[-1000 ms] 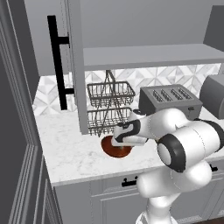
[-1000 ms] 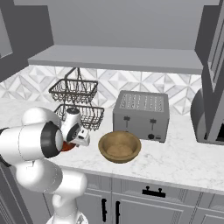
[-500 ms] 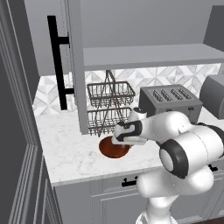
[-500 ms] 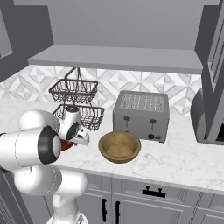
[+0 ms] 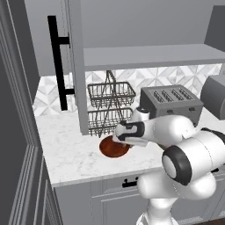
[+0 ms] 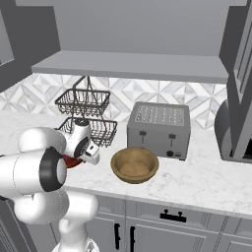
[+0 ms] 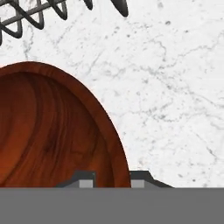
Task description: Pick up the bowls on the counter and stack them on top of one another in the open cabinet. Place the smaller bowl on top of the larger bowl.
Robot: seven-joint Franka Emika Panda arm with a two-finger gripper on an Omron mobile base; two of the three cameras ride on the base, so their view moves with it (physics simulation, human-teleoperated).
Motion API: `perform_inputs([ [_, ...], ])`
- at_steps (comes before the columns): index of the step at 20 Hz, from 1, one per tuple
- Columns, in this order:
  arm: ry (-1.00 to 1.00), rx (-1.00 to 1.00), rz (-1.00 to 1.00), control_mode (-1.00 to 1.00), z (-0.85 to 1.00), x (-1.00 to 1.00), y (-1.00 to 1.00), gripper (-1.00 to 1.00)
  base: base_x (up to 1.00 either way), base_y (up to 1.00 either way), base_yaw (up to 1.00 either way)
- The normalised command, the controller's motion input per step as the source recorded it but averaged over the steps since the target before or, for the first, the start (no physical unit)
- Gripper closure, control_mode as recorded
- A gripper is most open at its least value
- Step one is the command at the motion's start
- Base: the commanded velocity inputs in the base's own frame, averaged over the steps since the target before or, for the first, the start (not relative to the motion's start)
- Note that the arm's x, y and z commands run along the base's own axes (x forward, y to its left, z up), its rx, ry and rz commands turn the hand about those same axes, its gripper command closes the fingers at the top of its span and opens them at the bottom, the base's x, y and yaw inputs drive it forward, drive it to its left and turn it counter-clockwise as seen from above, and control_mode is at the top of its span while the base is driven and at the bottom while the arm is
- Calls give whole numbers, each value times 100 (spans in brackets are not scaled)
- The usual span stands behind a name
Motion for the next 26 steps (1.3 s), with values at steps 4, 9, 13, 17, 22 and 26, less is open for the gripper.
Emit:
perform_inputs([
  [4,0,21,-20,-100,32,-15,-16,100,0,0,0],
  [9,0,27,-12,-100,34,-12,-17,100,0,0,0],
  [13,-1,18,-5,-100,56,-31,-37,100,0,0,0],
  [17,-1,1,-11,-100,65,-51,-47,100,0,0,0],
  [22,0,-1,-11,-100,47,-29,-55,100,0,0,0],
  [26,-2,0,-4,-100,9,-11,-72,100,0,0,0],
])
